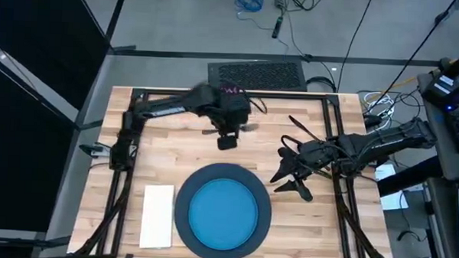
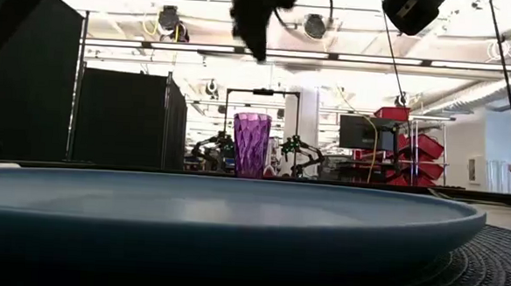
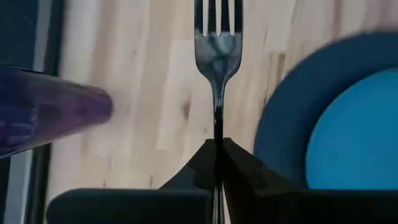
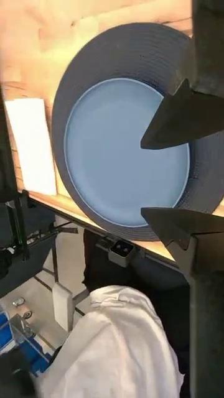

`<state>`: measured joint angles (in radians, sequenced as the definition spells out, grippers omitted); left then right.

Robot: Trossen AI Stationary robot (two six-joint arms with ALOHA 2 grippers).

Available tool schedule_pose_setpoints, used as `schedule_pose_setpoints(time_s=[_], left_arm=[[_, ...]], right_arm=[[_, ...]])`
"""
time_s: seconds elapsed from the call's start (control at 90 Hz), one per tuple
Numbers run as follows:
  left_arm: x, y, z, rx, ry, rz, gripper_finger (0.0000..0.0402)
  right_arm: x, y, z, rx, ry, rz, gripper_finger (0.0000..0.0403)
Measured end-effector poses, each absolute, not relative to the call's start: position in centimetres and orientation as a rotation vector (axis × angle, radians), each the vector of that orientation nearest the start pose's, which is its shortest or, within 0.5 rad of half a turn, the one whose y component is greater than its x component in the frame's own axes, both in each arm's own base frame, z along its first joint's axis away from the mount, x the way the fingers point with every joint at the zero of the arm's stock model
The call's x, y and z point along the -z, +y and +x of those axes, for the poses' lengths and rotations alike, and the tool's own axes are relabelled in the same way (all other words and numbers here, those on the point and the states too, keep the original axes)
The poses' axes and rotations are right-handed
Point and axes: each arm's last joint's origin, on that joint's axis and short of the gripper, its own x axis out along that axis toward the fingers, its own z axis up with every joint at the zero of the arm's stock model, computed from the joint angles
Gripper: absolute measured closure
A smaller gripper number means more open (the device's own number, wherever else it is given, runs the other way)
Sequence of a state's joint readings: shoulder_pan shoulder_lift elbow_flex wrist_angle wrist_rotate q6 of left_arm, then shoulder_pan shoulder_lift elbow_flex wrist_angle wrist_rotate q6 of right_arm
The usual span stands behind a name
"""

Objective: Set table place
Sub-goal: Put the black fork on the white table napkin

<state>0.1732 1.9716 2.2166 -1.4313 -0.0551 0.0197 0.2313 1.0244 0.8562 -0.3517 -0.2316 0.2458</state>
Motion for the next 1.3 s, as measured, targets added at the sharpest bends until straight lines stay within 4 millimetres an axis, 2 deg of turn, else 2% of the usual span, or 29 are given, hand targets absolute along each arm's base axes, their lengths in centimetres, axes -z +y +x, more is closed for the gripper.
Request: schedule_pose_setpoints(time_s=[0.189, 0.311, 0.478, 0.689, 0.933, 1.122, 1.3], left_arm=[[-41.6, 5.5, 33.2, -0.285, 1.126, -0.153, 0.0401], [-43.4, 4.5, 30.6, -0.392, 1.093, -0.221, 0.0401], [-43.4, 2.9, 27.8, -0.480, 1.073, -0.320, 0.0401], [-40.2, 0.7, 24.1, -0.620, 1.147, -0.420, 0.0401], [-35.6, -2.1, 21.2, -0.770, 1.164, -0.604, 0.0401], [-32.3, -4.9, 19.5, -0.918, 1.192, -0.789, 0.0401], [-30.0, -8.7, 18.6, -0.910, 1.209, -0.885, 0.0401]], right_arm=[[-30.2, 5.1, 21.0, -0.376, 0.555, 0.218, 0.0255], [-30.2, 4.8, 20.9, -0.367, 0.550, 0.203, 0.0255], [-30.1, 4.5, 20.9, -0.357, 0.561, 0.196, 0.0255], [-30.0, 4.6, 20.8, -0.357, 0.583, 0.201, 0.0255], [-29.8, 4.6, 20.7, -0.350, 0.601, 0.225, 0.0255], [-29.8, 4.6, 20.7, -0.347, 0.606, 0.233, 0.0255], [-29.7, 4.6, 20.7, -0.345, 0.619, 0.233, 0.0255]])
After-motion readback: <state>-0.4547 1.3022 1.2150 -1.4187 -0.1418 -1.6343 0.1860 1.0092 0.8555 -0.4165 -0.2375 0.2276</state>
